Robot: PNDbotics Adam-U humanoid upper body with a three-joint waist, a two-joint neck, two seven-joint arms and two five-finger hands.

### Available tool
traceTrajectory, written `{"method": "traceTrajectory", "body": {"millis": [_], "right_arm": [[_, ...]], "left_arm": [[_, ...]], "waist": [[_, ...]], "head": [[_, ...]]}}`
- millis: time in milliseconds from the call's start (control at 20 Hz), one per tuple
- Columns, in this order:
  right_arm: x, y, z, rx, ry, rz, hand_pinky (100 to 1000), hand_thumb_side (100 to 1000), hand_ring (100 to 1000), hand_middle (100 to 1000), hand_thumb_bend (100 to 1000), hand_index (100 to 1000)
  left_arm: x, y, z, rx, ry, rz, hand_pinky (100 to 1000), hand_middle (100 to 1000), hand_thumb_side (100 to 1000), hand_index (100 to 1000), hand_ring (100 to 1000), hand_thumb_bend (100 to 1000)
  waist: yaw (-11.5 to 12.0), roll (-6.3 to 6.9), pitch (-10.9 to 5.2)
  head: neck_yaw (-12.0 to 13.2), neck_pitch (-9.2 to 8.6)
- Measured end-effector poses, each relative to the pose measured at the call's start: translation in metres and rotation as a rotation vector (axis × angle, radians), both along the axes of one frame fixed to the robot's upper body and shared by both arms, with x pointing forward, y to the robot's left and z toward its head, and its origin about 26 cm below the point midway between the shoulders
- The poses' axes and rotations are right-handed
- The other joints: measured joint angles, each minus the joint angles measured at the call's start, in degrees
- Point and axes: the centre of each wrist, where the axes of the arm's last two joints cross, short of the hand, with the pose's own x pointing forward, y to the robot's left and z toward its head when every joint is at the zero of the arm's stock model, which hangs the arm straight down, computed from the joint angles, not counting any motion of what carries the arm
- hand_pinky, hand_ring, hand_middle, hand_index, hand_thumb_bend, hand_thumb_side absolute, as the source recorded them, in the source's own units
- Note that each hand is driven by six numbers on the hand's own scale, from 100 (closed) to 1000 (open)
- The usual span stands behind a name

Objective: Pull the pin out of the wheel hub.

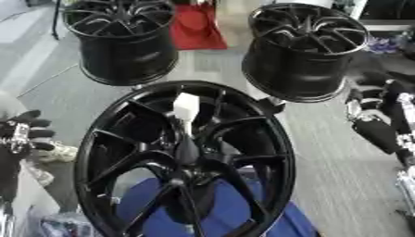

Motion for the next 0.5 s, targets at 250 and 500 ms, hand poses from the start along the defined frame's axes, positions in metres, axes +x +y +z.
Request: {"method": "traceTrajectory", "body": {"millis": [250,500], "right_arm": [[0.012,0.001,0.041,-0.157,0.021,0.126,639,292,710,762,100,881],[0.023,0.015,0.088,-0.35,0.086,0.329,683,284,746,795,113,905]], "left_arm": [[0.0,0.0,0.0,0.001,0.003,-0.004,557,641,745,808,652,100],[0.0,-0.001,-0.001,0.003,0.004,-0.015,557,640,746,808,652,100]], "waist": [[0.41,-0.14,-0.15],[1.06,-0.37,-0.29]], "head": [[-0.66,0.01],[-1.31,0.02]]}}
